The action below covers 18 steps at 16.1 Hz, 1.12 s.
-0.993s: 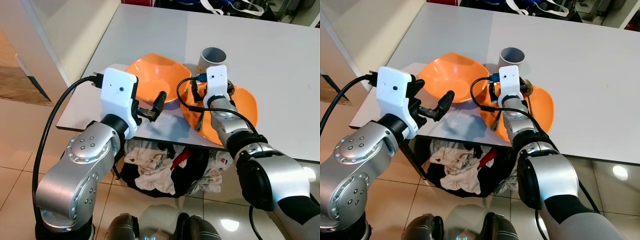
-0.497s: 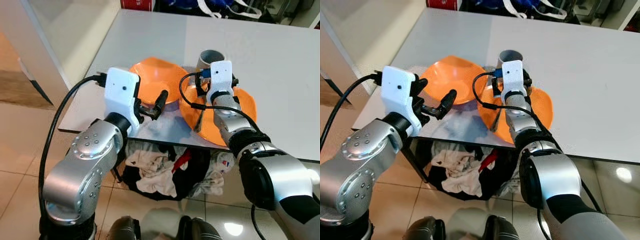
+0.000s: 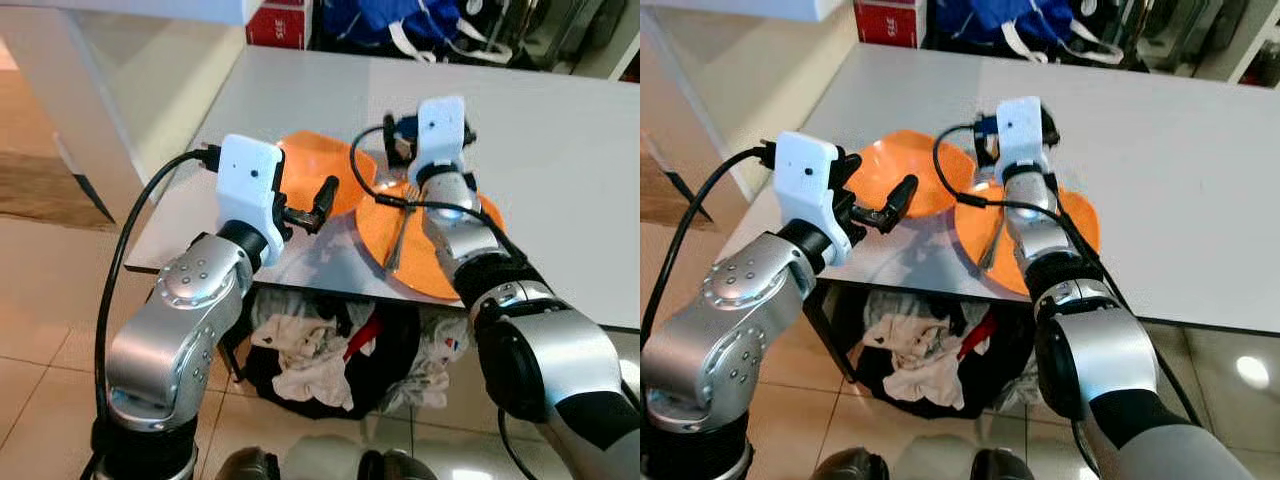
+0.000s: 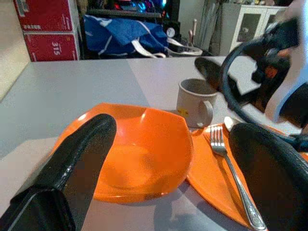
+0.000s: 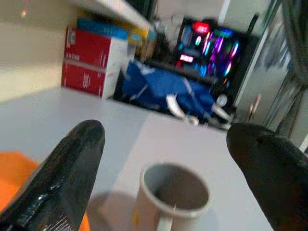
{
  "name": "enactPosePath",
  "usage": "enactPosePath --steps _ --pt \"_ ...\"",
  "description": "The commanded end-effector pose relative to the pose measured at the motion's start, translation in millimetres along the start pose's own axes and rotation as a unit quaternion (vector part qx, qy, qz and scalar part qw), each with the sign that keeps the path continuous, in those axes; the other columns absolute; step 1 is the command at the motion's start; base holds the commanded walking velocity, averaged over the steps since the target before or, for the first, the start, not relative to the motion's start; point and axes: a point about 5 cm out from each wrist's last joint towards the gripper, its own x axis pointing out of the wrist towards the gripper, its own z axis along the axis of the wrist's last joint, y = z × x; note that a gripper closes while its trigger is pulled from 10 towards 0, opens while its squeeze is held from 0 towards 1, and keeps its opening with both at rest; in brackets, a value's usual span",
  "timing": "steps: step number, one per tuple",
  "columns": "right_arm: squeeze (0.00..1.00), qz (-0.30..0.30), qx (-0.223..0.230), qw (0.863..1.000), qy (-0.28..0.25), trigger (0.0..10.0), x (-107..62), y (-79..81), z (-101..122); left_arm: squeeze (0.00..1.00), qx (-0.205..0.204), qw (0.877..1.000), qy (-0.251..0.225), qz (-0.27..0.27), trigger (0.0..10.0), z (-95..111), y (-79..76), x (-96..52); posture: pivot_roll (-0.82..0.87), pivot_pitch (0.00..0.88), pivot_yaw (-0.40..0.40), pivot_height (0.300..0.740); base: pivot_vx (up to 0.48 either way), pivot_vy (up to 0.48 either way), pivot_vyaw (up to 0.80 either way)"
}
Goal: Setting the table
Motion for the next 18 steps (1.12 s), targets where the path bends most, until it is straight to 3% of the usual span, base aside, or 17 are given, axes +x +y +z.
enactPosePath --steps 1,5,8,10,12,13,15,18 --pt "0.0 -0.031 -0.021 0.999 -0.031 10.0 -1.9 -12.0 4 0.0 0.01 1.0 -0.002 0.007 10.0 -6 2.4 2.9 0.06 0.0 -0.008 0.74 0.0 0.0 0.0" --pt "0.0 -0.085 -0.06 0.993 -0.053 10.0 -18.3 -37.8 -7 0.0 0.004 0.999 0.002 0.041 10.0 -25 13.7 3.9 0.03 0.0 -0.002 0.74 0.0 0.0 0.0" --pt "0.0 -0.098 -0.087 0.991 -0.031 10.0 -46.8 -57.4 -34 0.0 0.02 0.997 0.008 0.073 10.0 -45 26.8 -1.0 0.0 0.0 0.005 0.74 0.0 0.0 0.0" --pt "0.0 -0.103 -0.099 0.989 -0.027 10.0 -70.7 -66.1 -42 0.0 0.009 0.995 0.02 0.095 10.0 -71 37.1 -8.8 -0.02 0.0 0.006 0.74 0.0 0.0 0.0" --pt "0.0 -0.085 -0.083 0.993 -0.014 10.0 -93.4 -63.7 -56 0.0 0.019 0.992 0.02 0.122 10.0 -91 41.4 -11.1 -0.04 0.0 0.009 0.74 0.0 0.0 0.0" --pt "0.0 -0.071 -0.054 0.996 0.016 10.0 -111.1 -55.8 -73 0.0 0.03 0.989 0.035 0.138 10.0 -108 42.1 -13.1 -0.06 0.0 0.013 0.74 0.0 0.0 0.0" --pt "0.0 -0.046 0.02 0.997 0.063 10.0 -128.1 -42.5 -92 0.0 0.039 0.989 0.06 0.132 10.0 -125 39.8 -17.1 -0.07 0.0 0.017 0.74 0.0 0.0 0.0" --pt "0.0 -0.033 0.033 0.992 0.116 10.0 -149.4 -36.3 -113 0.0 0.017 0.992 0.053 0.115 10.0 -127 33.2 -16.3 -0.06 0.0 0.023 0.74 0.0 0.0 0.0"
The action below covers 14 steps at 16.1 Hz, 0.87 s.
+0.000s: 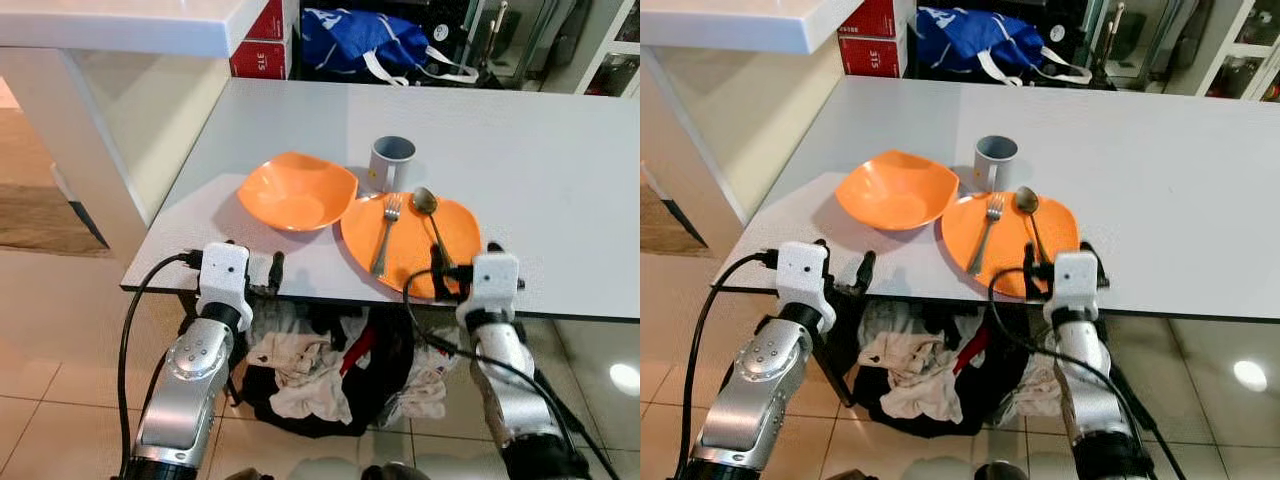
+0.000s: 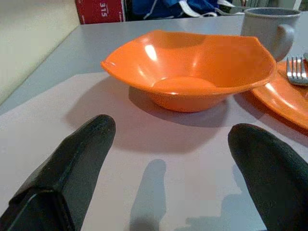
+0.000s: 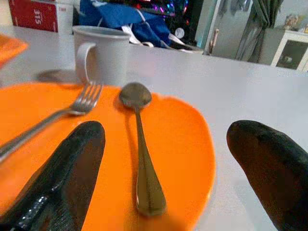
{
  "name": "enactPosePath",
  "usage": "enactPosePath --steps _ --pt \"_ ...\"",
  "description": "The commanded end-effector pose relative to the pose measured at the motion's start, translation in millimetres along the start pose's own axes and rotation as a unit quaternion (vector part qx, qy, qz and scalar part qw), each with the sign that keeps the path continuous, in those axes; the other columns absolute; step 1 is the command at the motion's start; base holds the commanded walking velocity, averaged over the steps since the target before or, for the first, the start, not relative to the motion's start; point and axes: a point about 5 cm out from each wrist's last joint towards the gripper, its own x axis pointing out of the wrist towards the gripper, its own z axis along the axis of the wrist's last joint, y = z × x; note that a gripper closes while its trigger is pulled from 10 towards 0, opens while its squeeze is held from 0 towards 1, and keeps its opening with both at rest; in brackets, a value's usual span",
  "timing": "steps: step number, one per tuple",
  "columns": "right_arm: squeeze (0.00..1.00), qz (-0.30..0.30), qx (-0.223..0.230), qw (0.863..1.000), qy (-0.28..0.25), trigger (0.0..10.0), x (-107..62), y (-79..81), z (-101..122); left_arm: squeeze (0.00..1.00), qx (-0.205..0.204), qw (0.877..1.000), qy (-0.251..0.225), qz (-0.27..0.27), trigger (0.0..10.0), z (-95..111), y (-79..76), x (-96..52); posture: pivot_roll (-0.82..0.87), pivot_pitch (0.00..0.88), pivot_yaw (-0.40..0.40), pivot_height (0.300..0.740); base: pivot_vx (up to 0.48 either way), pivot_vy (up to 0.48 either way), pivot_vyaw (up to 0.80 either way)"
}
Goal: Setting the table
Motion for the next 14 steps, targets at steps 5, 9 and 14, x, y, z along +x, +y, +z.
enactPosePath --steps 5,9,14 --pt "0.0 0.019 0.003 1.0 -0.014 10.0 8.2 8.4 10 0.0 -0.009 1.0 -0.019 -0.003 10.0 13 1.7 4.4 -0.04 0.0 0.029 0.74 0.0 0.0 -0.21" --pt "0.0 0.037 -0.004 0.999 -0.013 10.0 10.2 16.2 11 0.0 0.0 1.0 -0.023 -0.004 10.0 14 0.4 3.2 -0.03 0.0 0.03 0.74 0.0 0.118 0.0" --pt "0.0 0.05 -0.009 0.999 -0.001 10.0 12.9 19.3 7 0.0 -0.011 1.0 -0.021 0.0 10.0 13 1.1 1.5 -0.02 0.0 0.024 0.74 0.0 0.472 0.0"
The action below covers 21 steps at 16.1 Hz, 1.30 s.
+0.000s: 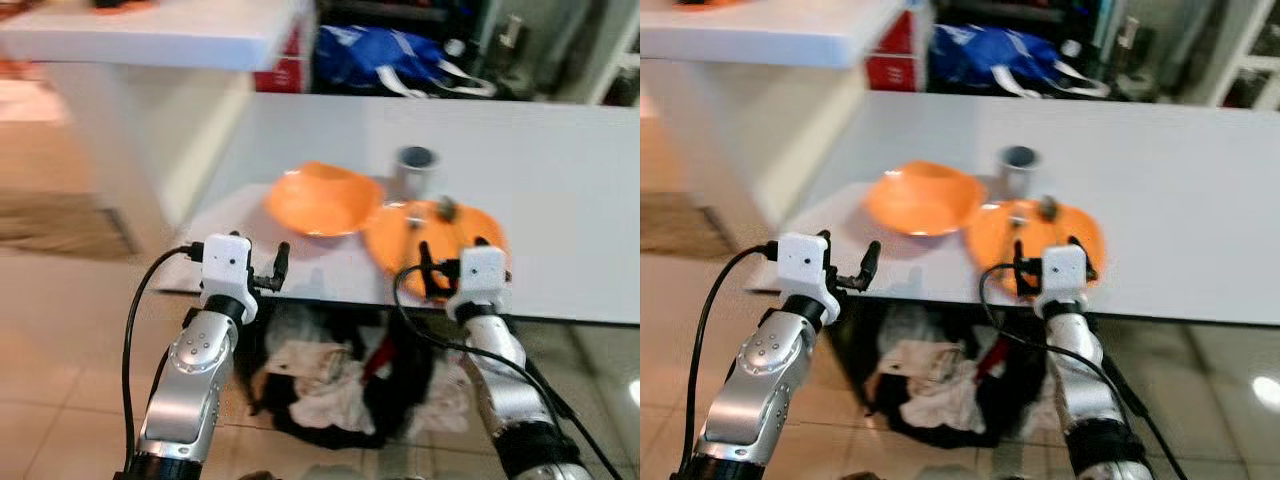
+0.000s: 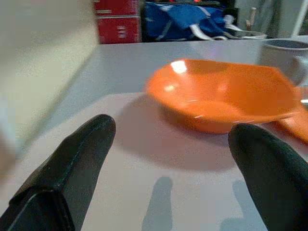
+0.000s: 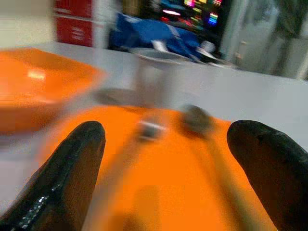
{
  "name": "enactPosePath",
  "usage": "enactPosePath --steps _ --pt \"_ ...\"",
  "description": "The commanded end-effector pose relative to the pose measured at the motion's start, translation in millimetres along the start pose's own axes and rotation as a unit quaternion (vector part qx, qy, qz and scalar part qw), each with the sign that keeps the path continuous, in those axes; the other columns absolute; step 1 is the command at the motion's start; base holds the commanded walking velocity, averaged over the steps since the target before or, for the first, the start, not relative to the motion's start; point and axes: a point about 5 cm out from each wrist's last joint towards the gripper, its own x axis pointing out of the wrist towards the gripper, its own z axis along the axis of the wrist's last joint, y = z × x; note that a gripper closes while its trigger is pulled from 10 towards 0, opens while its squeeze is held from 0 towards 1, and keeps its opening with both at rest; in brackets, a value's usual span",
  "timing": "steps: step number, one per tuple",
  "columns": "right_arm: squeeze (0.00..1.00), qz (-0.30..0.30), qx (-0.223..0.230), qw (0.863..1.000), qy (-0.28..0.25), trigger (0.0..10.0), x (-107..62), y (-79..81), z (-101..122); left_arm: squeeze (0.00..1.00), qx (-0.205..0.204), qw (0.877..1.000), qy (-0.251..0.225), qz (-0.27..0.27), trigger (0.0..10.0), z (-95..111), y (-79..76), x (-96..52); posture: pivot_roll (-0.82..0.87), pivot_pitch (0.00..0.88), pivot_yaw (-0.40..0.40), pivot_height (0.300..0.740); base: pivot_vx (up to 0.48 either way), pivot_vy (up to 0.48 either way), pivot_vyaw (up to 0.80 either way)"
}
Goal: Setting the table
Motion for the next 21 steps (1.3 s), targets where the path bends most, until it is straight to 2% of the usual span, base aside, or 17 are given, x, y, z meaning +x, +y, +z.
enactPosePath --steps 1,3,21 --pt "0.0 0.004 -0.004 1.0 0.008 10.0 0.1 -0.7 -2.1 0.0 0.004 1.0 -0.005 0.003 10.0 4.0 1.9 0.0 -0.02 0.0 0.024 0.74 0.0 0.472 0.0" --pt "0.0 0.005 -0.006 1.0 0.009 10.0 -0.2 -0.3 -2.3 0.0 0.012 1.0 -0.004 0.005 10.0 4.3 3.1 0.5 -0.02 0.0 0.023 0.74 0.0 0.48 0.0" --pt "0.0 0.016 -0.005 1.0 0.015 10.0 1.9 3.7 -4.2 0.0 0.0 1.0 0.003 0.008 10.0 6.5 6.2 1.1 -0.01 0.0 0.019 0.74 0.0 0.48 0.0"
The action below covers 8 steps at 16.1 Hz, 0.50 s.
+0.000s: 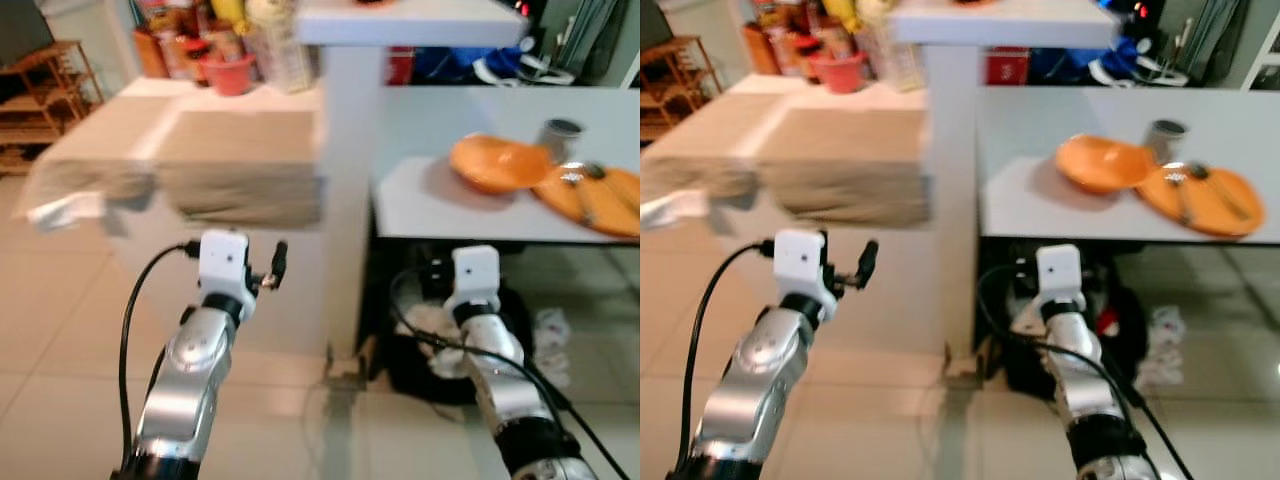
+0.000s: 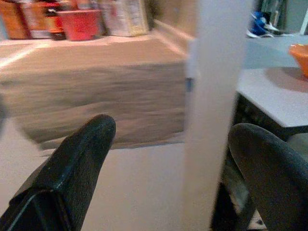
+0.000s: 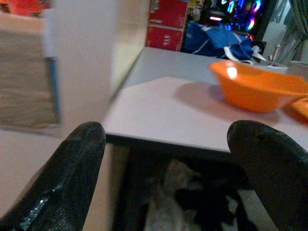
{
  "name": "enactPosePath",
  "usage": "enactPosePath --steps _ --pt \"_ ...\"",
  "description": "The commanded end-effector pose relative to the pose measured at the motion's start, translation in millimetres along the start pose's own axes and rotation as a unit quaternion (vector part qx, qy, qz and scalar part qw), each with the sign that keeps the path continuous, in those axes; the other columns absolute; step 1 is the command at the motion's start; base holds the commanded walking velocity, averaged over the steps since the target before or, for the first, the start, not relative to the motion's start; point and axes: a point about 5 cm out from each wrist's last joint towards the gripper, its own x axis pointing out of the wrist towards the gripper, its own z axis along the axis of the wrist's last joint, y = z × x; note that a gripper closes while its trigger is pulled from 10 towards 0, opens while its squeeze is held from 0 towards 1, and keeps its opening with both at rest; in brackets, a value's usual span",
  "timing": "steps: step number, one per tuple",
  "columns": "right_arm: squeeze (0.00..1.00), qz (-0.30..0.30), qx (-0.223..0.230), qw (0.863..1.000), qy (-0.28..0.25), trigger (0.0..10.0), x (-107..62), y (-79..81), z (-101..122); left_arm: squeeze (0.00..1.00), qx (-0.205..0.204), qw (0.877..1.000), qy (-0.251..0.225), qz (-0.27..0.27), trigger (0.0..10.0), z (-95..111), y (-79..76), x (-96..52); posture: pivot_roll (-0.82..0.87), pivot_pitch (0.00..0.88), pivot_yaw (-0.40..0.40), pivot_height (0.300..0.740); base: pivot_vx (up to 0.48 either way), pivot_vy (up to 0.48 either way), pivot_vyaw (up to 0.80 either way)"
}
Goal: Setting the table
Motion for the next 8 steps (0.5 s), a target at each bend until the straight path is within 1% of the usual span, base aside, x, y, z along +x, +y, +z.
enactPosePath --steps 1,8 --pt "0.0 0.013 0.003 1.0 -0.013 10.0 4.4 7.1 7.4 0.0 0.002 1.0 0.005 0.01 10.0 -1.4 6.0 -1.7 -0.01 0.0 0.019 0.74 0.0 0.48 0.0" --pt "0.0 0.013 0.003 1.0 -0.013 10.0 4.4 7.1 7.4 0.0 0.002 1.0 0.005 0.01 10.0 -1.4 6.0 -1.7 -0.01 0.0 0.019 0.74 0.0 0.48 0.0"
